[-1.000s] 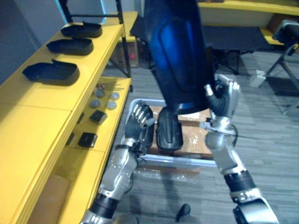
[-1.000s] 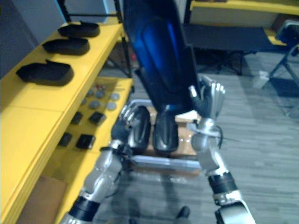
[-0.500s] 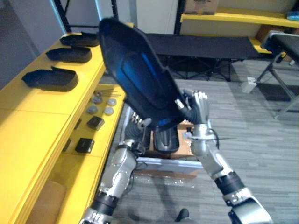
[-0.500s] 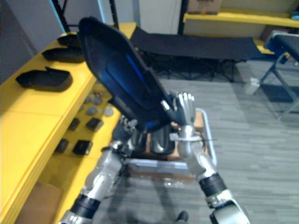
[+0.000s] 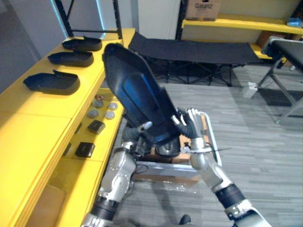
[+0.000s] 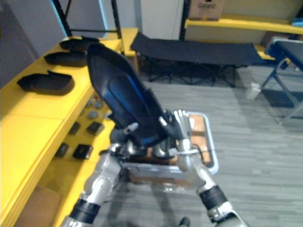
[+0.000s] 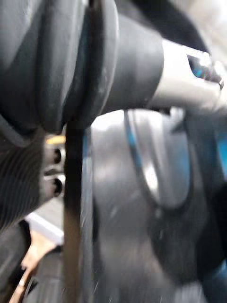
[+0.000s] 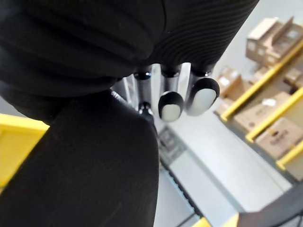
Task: Walk over and take plastic housings, then place them on the shelf
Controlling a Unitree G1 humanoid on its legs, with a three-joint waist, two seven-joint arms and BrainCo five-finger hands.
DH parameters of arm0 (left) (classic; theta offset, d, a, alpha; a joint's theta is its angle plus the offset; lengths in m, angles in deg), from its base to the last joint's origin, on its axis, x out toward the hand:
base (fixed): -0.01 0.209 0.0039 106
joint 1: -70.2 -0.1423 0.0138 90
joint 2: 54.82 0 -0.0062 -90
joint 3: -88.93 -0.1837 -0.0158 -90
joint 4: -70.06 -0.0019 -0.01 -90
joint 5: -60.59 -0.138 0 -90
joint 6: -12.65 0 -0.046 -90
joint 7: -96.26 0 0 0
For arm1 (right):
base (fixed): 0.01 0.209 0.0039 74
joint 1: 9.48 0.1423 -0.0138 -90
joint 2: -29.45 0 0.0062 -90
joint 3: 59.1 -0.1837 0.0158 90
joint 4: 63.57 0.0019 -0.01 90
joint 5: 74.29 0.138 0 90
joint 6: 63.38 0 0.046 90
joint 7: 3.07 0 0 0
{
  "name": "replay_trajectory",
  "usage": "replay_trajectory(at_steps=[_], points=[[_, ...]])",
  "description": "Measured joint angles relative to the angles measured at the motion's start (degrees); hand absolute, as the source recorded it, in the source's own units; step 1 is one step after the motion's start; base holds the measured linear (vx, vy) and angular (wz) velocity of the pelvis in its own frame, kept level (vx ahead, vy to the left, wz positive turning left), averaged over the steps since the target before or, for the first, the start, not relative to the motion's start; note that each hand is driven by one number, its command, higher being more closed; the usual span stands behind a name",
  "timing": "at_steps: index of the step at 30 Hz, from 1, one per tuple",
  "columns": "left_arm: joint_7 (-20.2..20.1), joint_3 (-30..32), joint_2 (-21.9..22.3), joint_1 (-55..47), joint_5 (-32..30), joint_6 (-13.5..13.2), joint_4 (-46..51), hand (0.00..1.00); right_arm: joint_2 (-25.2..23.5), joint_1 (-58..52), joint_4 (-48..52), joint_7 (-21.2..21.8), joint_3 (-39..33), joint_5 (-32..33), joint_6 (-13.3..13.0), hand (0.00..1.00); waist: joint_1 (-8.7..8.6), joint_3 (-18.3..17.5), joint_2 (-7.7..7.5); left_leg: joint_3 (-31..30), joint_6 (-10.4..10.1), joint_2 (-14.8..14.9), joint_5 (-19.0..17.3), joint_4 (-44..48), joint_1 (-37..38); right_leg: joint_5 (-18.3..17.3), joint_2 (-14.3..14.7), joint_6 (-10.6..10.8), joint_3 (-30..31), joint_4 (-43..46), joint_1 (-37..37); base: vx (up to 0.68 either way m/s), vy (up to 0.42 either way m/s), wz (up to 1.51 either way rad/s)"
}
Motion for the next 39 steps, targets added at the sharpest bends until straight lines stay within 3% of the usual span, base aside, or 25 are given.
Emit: replay_trajectory(at_steps=[4,13,14,19,26,34,36,37,39], points=[[0.84,0.23,0.00,-0.36,-0.03,-0.13,0.00,1.00,-0.27,-1.12,0.04,-0.15,0.33,0.73,-1.83,1.00,-0.04,-0.03,-0.04,0.18,0.00,0.00,0.00,-0.02,0.03,0.00,0.04,0.00,0.31,0.00,-0.13,0.00,0.000,-0.01],[0.44,-0.02,0.04,-2.27,0.14,1.00,0.69,1.00,-1.61,-3.85,0.18,-0.29,0.53,1.17,-2.87,1.00,-0.11,-0.92,-0.67,1.44,-0.01,0.04,-0.01,-0.04,0.07,0.27,0.19,-0.35,1.54,0.00,-0.96,-0.03,0.008,-0.07],[0.43,-0.02,-0.02,-2.28,1.35,1.75,0.71,1.00,-1.59,-4.05,0.23,-0.29,0.52,1.21,-2.98,0.00,-0.13,-1.32,-0.70,1.46,-0.01,0.04,-0.01,-0.03,0.08,0.28,0.19,-0.35,1.58,0.00,-0.95,-0.05,0.012,-0.01],[0.43,0.19,-0.22,-2.30,1.80,1.97,1.62,1.00,-1.41,-5.04,0.71,-0.18,1.65,1.53,-5.30,0.00,-0.14,-1.79,-0.72,1.53,0.00,0.03,-0.05,-0.02,0.07,0.31,0.17,-0.39,1.84,0.00,-0.95,-0.05,0.008,-0.02],[0.49,0.21,-0.26,-3.46,-1.34,1.78,2.75,1.00,-0.88,-5.85,1.45,3.24,2.22,8.09,-7.89,0.00,-0.16,-1.84,-0.61,1.53,-0.01,0.04,-0.07,0.00,0.02,0.31,0.18,-0.39,1.96,0.01,-0.99,-0.03,0.005,-0.01],[2.94,0.09,-0.21,-4.60,-14.52,-0.70,4.87,1.00,-0.91,-6.69,2.77,3.83,2.57,10.04,-8.61,0.00,-0.17,-1.85,-0.55,1.56,-0.02,-0.03,-0.07,-0.02,0.08,0.31,0.19,-0.39,2.07,0.01,-1.04,0.00,0.000,0.00],[7.10,-0.01,-0.07,-4.94,-22.72,-1.22,5.22,1.00,-0.90,-6.69,4.48,5.02,2.47,13.35,-8.94,0.00,-0.12,-1.87,-0.47,1.56,-0.02,-0.05,-0.07,0.02,0.09,0.31,0.19,-0.39,2.14,0.01,-1.04,0.00,0.000,0.00],[8.16,0.16,-0.05,-4.99,-23.88,-1.42,5.25,1.00,-0.88,-6.69,5.44,5.81,2.34,14.84,-8.95,0.00,-0.12,-1.86,-0.45,1.58,-0.02,-0.05,-0.07,0.03,0.10,0.31,0.19,-0.39,2.17,0.01,-1.04,0.00,0.000,0.00],[12.58,1.07,0.01,-5.40,-30.34,-1.59,5.52,1.00,-0.82,-6.71,10.27,11.85,0.82,23.25,-9.45,0.00,-0.13,-1.85,-0.41,1.65,-0.02,-0.05,-0.06,0.06,0.16,0.31,0.21,-0.39,2.36,0.01,-1.04,0.00,0.000,0.00]])
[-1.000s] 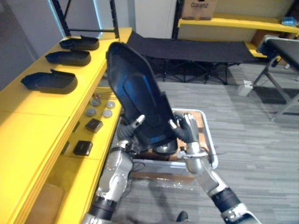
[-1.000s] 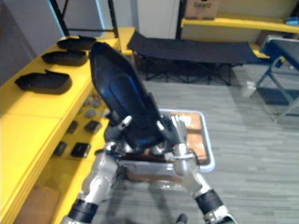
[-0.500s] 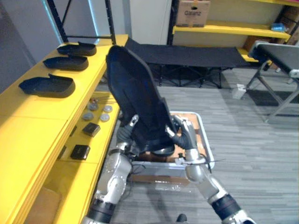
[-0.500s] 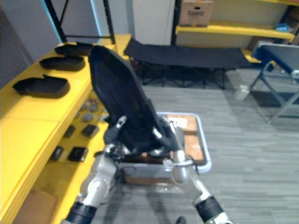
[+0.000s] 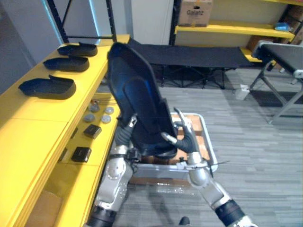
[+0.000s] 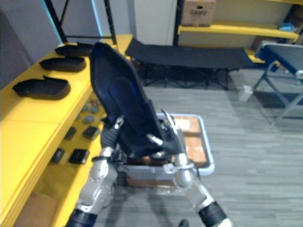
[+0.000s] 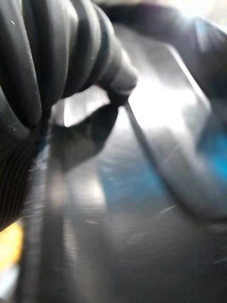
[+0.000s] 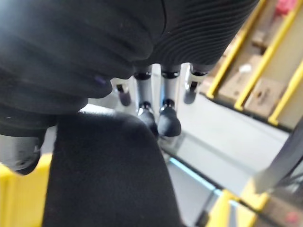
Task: Walk over and take plastic housings, then place them on the shelf
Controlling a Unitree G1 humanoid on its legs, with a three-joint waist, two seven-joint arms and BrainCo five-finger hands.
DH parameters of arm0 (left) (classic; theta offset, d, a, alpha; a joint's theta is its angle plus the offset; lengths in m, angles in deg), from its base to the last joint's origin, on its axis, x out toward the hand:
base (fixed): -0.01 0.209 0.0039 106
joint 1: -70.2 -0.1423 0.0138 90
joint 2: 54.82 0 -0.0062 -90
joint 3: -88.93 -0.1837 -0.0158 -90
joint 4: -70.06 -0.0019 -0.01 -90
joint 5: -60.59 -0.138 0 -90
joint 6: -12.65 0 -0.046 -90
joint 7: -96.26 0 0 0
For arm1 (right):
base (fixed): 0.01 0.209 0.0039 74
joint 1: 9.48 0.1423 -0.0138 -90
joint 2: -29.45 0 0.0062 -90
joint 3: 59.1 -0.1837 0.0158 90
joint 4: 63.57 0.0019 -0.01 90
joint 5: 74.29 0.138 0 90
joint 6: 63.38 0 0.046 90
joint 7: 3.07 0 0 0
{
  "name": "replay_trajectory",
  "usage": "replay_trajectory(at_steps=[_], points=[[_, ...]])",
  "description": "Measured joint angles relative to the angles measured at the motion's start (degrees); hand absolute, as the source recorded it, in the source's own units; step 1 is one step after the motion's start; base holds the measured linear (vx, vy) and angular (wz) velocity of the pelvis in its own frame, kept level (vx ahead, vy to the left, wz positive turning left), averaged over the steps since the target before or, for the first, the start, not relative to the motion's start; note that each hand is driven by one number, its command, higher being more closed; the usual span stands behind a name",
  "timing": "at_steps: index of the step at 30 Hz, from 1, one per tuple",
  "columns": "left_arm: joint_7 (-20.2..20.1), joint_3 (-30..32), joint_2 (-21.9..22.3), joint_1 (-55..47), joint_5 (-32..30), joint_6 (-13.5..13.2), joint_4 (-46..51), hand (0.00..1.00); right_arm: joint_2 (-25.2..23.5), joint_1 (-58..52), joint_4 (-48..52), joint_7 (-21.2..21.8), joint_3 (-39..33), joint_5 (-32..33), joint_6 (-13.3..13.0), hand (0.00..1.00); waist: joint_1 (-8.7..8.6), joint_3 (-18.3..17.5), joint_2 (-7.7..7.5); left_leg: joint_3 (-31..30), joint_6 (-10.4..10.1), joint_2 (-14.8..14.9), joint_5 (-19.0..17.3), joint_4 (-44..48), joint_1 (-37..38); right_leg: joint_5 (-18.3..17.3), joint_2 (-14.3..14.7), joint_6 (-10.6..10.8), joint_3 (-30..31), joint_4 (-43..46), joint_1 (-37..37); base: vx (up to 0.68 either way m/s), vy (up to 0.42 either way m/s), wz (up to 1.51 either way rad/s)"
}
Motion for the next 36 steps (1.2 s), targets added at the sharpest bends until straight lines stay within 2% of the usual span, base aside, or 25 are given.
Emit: replay_trajectory(at_steps=[1,3,6,9,10,12,14,15,18,23,28,31,33,36], points=[[1.26,0.54,0.14,-0.22,-1.81,0.02,0.06,1.00,-0.05,-0.02,1.69,2.83,-0.59,3.53,-0.22,0.00,-0.02,0.00,0.03,0.03,0.00,0.00,0.00,0.01,0.02,0.00,0.00,0.00,0.06,0.00,0.00,0.00,0.000,0.00],[6.21,3.12,0.04,-1.15,-11.52,0.01,0.45,1.00,0.01,-0.04,7.83,12.63,-3.54,16.94,-1.51,0.00,-0.14,0.00,0.17,0.06,0.00,0.02,0.00,0.02,0.05,0.00,0.03,0.00,0.13,0.00,0.03,0.00,0.000,0.00],[10.97,6.42,0.06,-1.91,-18.65,0.07,1.88,1.00,-0.08,-0.19,12.30,19.22,-9.58,28.75,-2.07,0.00,-0.12,0.12,0.37,0.07,0.00,0.02,0.00,-0.02,0.58,0.00,0.03,0.00,0.15,0.01,0.56,0.00,0.000,0.00],[14.26,8.61,0.06,-2.05,-22.60,0.10,4.97,1.00,-0.93,-1.14,13.38,19.48,-16.08,33.74,-3.16,0.00,-0.26,0.16,0.72,0.23,0.00,-0.02,-0.04,-0.20,1.01,0.00,0.02,0.00,0.34,0.00,0.97,0.00,0.000,0.00],[15.62,9.60,0.15,-2.08,-22.77,-0.05,6.99,1.00,-2.07,-2.67,14.12,19.04,-20.31,34.63,-3.47,0.00,-0.30,0.21,0.85,0.73,-0.01,-0.01,-0.05,-0.25,1.13,-0.01,0.04,0.00,0.51,0.00,0.95,-0.02,0.008,-0.05],[16.00,10.48,0.90,-2.56,-22.50,-0.71,8.60,1.00,-3.03,-4.71,15.07,17.83,-24.00,35.20,-3.49,0.00,-0.36,0.20,1.26,1.38,-0.07,-0.02,-0.08,-0.55,1.62,-0.02,0.13,0.00,1.03,0.00,0.93,-0.02,0.011,-0.16],[16.01,11.65,2.17,-3.84,-21.96,-1.86,10.00,1.00,-4.54,-7.84,15.14,16.42,-28.88,35.65,-3.38,0.00,-1.31,-0.24,2.04,1.96,-0.28,-0.06,-0.23,-0.99,2.13,-0.04,0.30,-0.02,2.12,0.00,0.65,-0.01,0.016,-0.24],[15.85,12.30,2.45,-4.18,-21.45,-2.68,10.32,1.00,-5.51,-9.78,15.13,15.40,-31.50,35.71,-3.13,0.00,-1.92,-0.35,2.33,2.74,-0.31,-0.09,-0.25,-1.13,2.12,-0.04,0.30,-0.01,2.47,0.00,0.30,-0.01,0.017,-0.22],[14.18,12.53,2.51,-5.25,-16.65,-4.95,11.01,1.00,-7.45,-14.38,13.82,13.13,-35.61,35.94,0.05,0.00,-3.35,-0.28,2.57,3.73,-0.59,0.13,-0.44,-1.16,2.10,-0.09,0.75,-0.07,3.87,0.00,-0.58,-0.01,0.001,-0.21],[10.60,11.47,3.27,-9.27,-12.60,-7.47,11.60,1.00,-9.62,-21.80,5.12,12.00,-36.80,36.84,3.42,0.00,-4.92,0.21,2.99,4.85,-1.03,0.81,-1.15,-0.69,1.86,-0.34,1.56,-0.28,5.20,0.00,-1.53,0.00,-0.011,-0.15],[6.54,9.23,3.29,-12.30,-7.17,-9.05,11.33,1.00,-10.74,-22.99,-3.48,11.86,-36.63,37.16,3.83,0.00,-4.73,3.36,4.00,4.74,-1.11,2.75,-4.20,5.23,-1.26,-0.40,2.10,-0.27,5.34,0.01,-2.39,-0.03,0.007,-0.02],[6.33,10.10,3.22,-12.83,-5.86,-11.08,10.40,1.00,-10.69,-22.84,-3.49,12.43,-36.85,38.15,3.66,0.00,-4.56,3.84,3.72,4.73,-1.18,3.15,-4.69,6.63,-2.00,-0.32,2.31,-0.20,5.42,0.02,-2.73,-0.01,0.009,0.00],[7.06,12.43,2.45,-12.75,-5.89,-12.62,9.59,1.00,-10.35,-21.14,-3.49,14.31,-37.47,38.11,3.62,0.00,-4.52,4.31,2.98,4.71,-1.20,3.25,-4.93,6.96,-2.02,-0.32,2.38,-0.21,5.48,0.03,-2.65,-0.01,0.012,-0.02],[9.75,15.99,1.81,-12.75,-6.41,-12.73,9.04,1.00,-8.46,-18.71,-3.48,15.83,-37.85,36.73,3.45,0.00,-3.96,4.47,3.00,4.48,-0.85,3.08,-5.18,6.85,-2.13,-0.34,2.15,-0.21,5.34,0.04,-2.55,-0.03,0.027,0.04]])
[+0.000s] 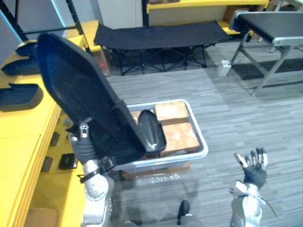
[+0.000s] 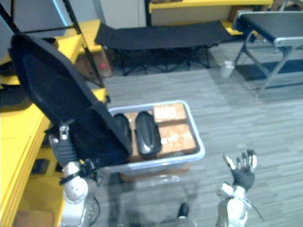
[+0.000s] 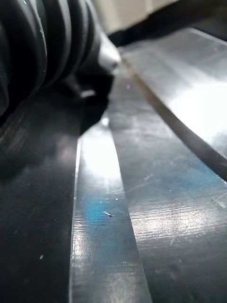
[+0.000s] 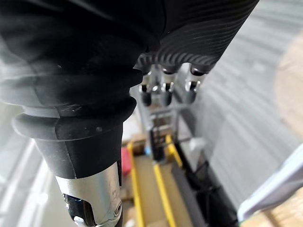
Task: Walk over and take plastic housings, then place them on the shelf
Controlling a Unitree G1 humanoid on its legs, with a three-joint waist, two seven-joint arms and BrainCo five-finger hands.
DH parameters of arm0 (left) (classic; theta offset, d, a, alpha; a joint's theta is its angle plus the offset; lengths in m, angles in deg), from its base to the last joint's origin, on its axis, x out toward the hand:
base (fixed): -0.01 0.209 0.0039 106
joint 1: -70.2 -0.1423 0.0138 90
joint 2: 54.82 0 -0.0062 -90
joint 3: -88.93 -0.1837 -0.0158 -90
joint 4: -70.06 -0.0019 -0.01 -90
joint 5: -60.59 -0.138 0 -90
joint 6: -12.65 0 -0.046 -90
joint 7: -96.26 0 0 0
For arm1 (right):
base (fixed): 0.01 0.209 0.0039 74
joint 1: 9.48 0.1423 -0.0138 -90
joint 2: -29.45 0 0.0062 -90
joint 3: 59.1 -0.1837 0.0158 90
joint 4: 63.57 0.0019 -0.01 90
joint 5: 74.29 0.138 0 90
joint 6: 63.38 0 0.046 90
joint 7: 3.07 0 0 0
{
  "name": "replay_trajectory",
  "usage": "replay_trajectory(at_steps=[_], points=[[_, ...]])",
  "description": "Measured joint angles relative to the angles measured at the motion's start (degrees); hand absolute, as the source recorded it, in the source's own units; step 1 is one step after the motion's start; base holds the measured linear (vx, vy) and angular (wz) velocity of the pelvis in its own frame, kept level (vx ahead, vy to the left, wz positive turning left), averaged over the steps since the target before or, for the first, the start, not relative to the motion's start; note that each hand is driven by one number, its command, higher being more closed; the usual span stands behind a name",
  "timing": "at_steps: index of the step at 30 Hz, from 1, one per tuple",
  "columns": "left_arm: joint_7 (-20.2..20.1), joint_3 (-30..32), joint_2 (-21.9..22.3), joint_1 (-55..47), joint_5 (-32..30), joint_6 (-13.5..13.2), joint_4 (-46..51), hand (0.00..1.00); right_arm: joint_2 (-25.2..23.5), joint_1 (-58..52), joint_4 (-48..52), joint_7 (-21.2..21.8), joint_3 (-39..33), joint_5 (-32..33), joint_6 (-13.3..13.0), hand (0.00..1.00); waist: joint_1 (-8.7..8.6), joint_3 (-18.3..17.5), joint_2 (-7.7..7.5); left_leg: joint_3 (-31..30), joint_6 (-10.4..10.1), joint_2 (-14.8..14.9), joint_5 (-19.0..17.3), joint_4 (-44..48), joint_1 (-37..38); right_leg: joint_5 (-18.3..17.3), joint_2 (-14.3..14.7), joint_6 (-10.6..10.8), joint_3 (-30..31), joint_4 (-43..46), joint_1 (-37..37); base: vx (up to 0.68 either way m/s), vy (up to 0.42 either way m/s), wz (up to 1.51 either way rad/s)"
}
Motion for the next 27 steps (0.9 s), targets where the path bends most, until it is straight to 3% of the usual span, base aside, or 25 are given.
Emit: replay_trajectory(at_steps=[5,8,9,11,14,17,19,23,25,27], points=[[6.92,9.19,0.53,-2.46,-0.53,0.54,2.29,1.00,1.97,3.18,0.67,2.29,3.62,-2.56,-0.21,0.00,2.03,0.93,1.19,-5.25,0.47,-1.11,0.51,-0.88,-0.16,-1.20,-1.35,0.93,-5.07,0.00,3.06,-0.02,0.032,0.55],[9.72,15.14,1.22,-7.48,-0.60,0.64,6.82,1.00,1.88,5.65,2.17,2.15,11.97,-5.71,0.14,0.00,5.22,0.90,1.08,-11.05,1.01,-2.59,2.45,-3.04,-1.36,-2.21,-2.53,1.47,-10.70,0.16,4.80,0.04,0.005,1.01],[10.35,17.40,2.47,-9.13,-0.96,0.62,8.42,1.00,1.81,8.11,2.03,2.10,15.22,-6.74,1.03,0.00,7.07,0.91,1.04,-13.53,1.20,-3.13,3.25,-3.48,-2.09,-2.48,-2.93,1.48,-12.88,0.15,5.43,0.04,0.021,0.89],[9.74,20.19,5.10,-11.41,-1.64,0.21,9.76,1.00,1.76,11.97,1.00,0.90,18.40,-8.65,2.44,0.00,9.54,0.99,0.95,-17.58,1.44,-4.10,4.25,-4.31,-2.24,-2.87,-3.41,1.49,-15.52,0.07,7.29,0.09,0.075,1.20],[5.91,21.94,7.52,-14.82,0.01,-2.13,10.08,1.00,1.24,15.44,-0.33,-3.18,21.72,-12.90,4.31,0.00,13.19,0.92,0.43,-24.63,1.60,-5.28,4.50,-4.33,-2.23,-6.20,-4.88,2.77,-18.39,2.42,10.83,0.12,0.109,1.26],[2.20,20.87,7.74,-15.18,2.52,-4.34,10.18,1.00,0.78,15.85,-0.30,-6.33,22.06,-13.97,4.62,0.00,13.41,0.81,-0.28,-29.83,2.01,-6.26,4.93,-4.20,-3.08,-10.09,-7.02,2.21,-17.13,8.53,11.17,0.12,0.138,0.98],[0.66,19.58,7.53,-14.66,2.65,-4.63,10.40,1.00,0.85,15.35,-0.31,-6.33,21.91,-14.29,5.95,0.00,13.41,0.72,-1.33,-29.97,2.02,-6.47,4.93,-3.76,-3.12,-11.66,-7.56,1.92,-15.70,10.07,11.14,0.10,0.073,0.30],[0.77,16.09,6.99,-12.76,2.48,-3.99,10.17,1.00,2.02,13.67,-0.28,-3.84,20.34,-14.22,6.14,0.00,12.91,0.34,-2.01,-29.62,2.02,-6.11,4.93,-2.60,-3.06,-12.23,-7.24,1.64,-14.18,10.05,11.33,0.04,-0.019,-0.13],[1.44,16.50,6.92,-12.56,2.29,-3.92,10.06,1.00,2.80,12.99,0.01,-1.88,19.05,-14.12,6.14,0.00,11.57,0.31,-2.01,-29.37,2.02,-5.48,4.92,-1.82,-2.60,-12.26,-6.66,1.59,-13.52,9.96,11.77,0.03,-0.045,-0.19],[2.07,17.28,6.98,-12.77,2.05,-3.68,9.49,1.00,3.74,13.00,0.13,-0.12,18.53,-13.73,6.14,0.00,11.76,0.28,-2.02,-28.13,2.02,-4.68,4.92,-1.70,-1.77,-12.36,-6.03,1.51,-12.18,9.94,11.81,0.03,-0.054,-0.30]])
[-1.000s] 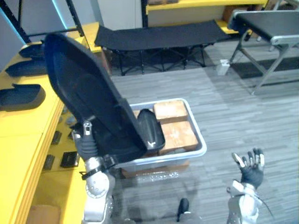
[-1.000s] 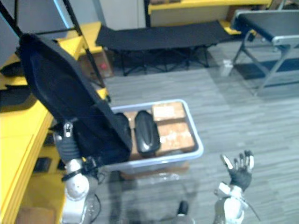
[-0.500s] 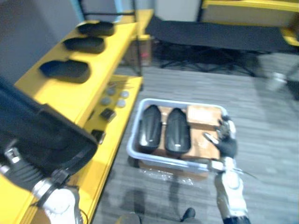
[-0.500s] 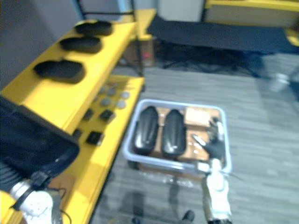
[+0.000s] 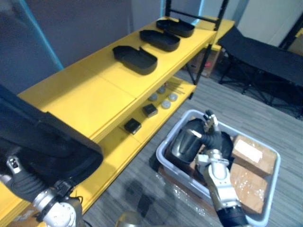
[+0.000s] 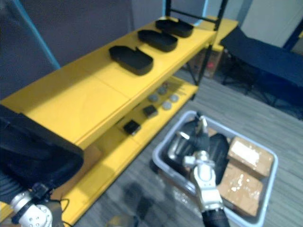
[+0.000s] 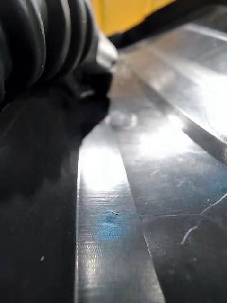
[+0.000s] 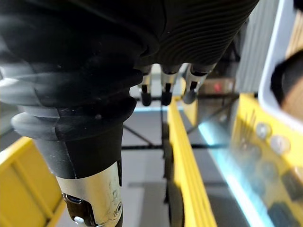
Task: Walk over and take plastic housings, then place them on the shelf
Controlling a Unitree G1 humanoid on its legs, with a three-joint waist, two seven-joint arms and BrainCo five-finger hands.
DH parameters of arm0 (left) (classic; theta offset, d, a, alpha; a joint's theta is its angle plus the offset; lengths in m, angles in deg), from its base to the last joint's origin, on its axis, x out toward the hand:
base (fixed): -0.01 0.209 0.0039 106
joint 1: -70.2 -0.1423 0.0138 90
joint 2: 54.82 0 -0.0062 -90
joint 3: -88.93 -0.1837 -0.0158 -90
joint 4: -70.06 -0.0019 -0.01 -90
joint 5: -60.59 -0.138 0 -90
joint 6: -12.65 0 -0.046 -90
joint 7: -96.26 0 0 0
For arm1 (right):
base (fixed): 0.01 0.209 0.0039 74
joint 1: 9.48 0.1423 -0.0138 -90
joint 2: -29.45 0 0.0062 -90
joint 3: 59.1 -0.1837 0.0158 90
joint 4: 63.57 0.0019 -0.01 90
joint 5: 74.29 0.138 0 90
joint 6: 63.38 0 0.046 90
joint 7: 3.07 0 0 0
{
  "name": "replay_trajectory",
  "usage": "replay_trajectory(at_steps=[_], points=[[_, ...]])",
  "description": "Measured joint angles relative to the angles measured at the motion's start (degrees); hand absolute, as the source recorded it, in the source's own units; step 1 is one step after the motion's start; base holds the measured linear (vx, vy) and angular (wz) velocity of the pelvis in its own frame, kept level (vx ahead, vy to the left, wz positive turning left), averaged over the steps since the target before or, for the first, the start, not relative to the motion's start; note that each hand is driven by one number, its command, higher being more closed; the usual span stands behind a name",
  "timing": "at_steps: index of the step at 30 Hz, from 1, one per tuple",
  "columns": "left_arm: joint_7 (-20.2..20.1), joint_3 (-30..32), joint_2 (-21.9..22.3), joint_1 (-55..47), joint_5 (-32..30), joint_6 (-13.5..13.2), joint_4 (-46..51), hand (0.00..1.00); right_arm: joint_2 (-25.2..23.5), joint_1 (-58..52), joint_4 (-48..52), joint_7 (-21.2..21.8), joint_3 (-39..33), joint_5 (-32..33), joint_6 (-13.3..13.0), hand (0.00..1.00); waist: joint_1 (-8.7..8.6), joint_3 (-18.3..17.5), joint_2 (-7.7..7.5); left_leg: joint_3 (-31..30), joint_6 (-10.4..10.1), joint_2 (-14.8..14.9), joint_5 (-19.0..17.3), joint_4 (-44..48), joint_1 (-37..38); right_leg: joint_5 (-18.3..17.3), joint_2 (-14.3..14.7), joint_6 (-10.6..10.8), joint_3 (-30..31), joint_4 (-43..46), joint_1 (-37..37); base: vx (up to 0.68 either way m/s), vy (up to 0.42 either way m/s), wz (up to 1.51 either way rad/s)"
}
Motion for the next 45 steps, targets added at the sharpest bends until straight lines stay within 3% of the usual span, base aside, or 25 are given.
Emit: replay_trajectory(at_steps=[4,8,14,17,18,20,21,25,29,32,36,42,45], points=[[1.65,2.14,0.32,-0.59,0.16,1.35,-3.24,1.00,0.92,0.01,0.73,3.11,0.28,0.17,0.00,0.00,0.06,0.04,0.03,2.00,-0.01,0.89,-0.06,2.98,-0.41,-1.12,0.54,0.36,-0.23,0.01,0.88,0.01,-0.059,-0.10],[1.41,2.32,0.41,-0.77,0.57,1.80,-3.66,1.00,0.91,-2.55,1.31,3.80,0.06,0.34,0.02,0.00,-0.19,0.00,-0.05,5.84,-0.01,2.45,-0.06,6.79,-1.72,-1.80,1.38,0.18,-4.24,0.30,4.19,-0.01,-0.054,0.45],[0.59,-0.30,0.08,0.19,0.44,1.33,-3.63,1.00,1.25,-2.66,2.38,4.39,0.13,-1.15,-0.15,0.00,-1.13,-0.29,0.00,2.92,-1.19,0.62,0.93,-0.39,-1.80,-5.15,-0.59,0.07,-5.18,6.32,1.77,-0.04,0.052,0.56],[-1.73,-4.73,-2.43,4.86,0.28,-0.18,-3.83,1.00,1.49,-4.59,2.68,4.95,-0.31,-3.14,-2.32,0.00,-3.20,-1.11,-1.66,-2.71,-0.58,-1.83,4.74,-4.40,-3.44,-6.87,-2.87,-2.77,0.89,13.13,-1.43,-0.04,0.058,1.15],[-3.90,-6.79,-5.48,9.11,0.30,-1.03,-4.37,1.00,1.83,-4.84,2.72,5.12,-0.50,-4.19,-3.86,0.00,-4.43,-1.19,-2.47,-5.98,-0.55,-2.76,6.35,-5.31,-4.91,-8.55,-3.28,-3.59,4.51,16.45,-3.28,-0.04,-0.021,1.21],[-5.48,-7.62,-8.54,12.54,0.26,-1.82,-4.98,1.00,1.99,-4.40,2.77,5.65,-0.50,-5.39,-5.65,0.00,-4.61,-1.07,-3.55,-7.57,-0.64,-3.80,7.06,-4.77,-6.56,-10.27,-3.43,-3.46,6.04,17.01,-3.75,-0.06,-0.044,0.73],[-6.26,-7.51,-9.57,13.86,0.22,-2.26,-4.95,1.00,2.61,-3.29,2.74,6.24,-0.51,-6.22,-6.86,0.00,-4.51,-0.64,-4.05,-7.67,-0.93,-4.17,7.24,-3.66,-7.59,-10.99,-3.41,-2.15,5.92,15.81,-3.14,-0.07,-0.055,0.20],[-8.55,-7.15,-9.34,12.73,0.41,-2.43,-4.60,1.00,7.25,1.15,2.71,7.36,-1.66,-6.38,-8.95,0.00,-4.07,1.26,-1.75,-6.17,-1.94,-2.40,7.85,-1.89,-8.20,-11.71,-1.55,0.18,5.83,12.92,-1.97,-0.12,-0.061,-0.11],[-9.91,-6.41,-9.28,12.66,0.97,-2.86,-4.18,1.00,7.69,4.13,2.64,6.33,-1.34,-7.65,-9.45,0.00,-3.77,2.94,-1.11,-4.05,-3.73,-1.20,9.48,-2.82,-10.36,-14.20,-1.20,2.81,7.30,13.83,-6.19,-0.20,-0.034,-0.30],[-9.67,-6.45,-8.85,13.69,0.94,-4.12,-4.11,1.00,7.76,5.56,2.59,3.31,-1.76,-8.77,-9.99,0.00,-4.75,5.93,-0.45,-4.13,-3.47,-0.94,11.62,-4.09,-12.75,-15.81,-2.28,1.35,7.70,18.68,-11.50,-0.22,-0.012,-0.03],[-8.01,-6.28,-8.80,17.19,0.97,-6.21,-4.14,1.00,7.72,8.89,1.73,0.43,-2.56,-10.25,-10.83,0.00,-4.81,9.74,-0.71,-4.01,-3.70,-2.07,13.36,-3.97,-14.81,-16.98,-4.33,1.44,8.67,24.28,-15.80,-0.12,0.009,0.07],[-5.13,-5.09,-8.59,17.50,0.62,-6.92,-4.42,1.00,6.75,8.93,0.08,0.04,-4.30,-10.09,-13.48,0.00,-5.73,9.81,-0.66,-5.23,-3.61,-3.89,13.31,-1.97,-16.08,-17.30,-6.11,2.11,7.09,25.15,-14.97,-0.01,0.024,0.17],[-4.73,-4.69,-8.55,15.93,0.14,-6.94,-4.73,1.00,6.09,7.65,0.32,1.43,-4.42,-9.76,-14.87,0.00,-5.72,9.74,-0.67,-6.30,-2.71,-5.01,12.47,-1.94,-13.76,-17.62,-6.71,3.01,5.36,23.66,-10.88,0.03,0.028,0.22]])
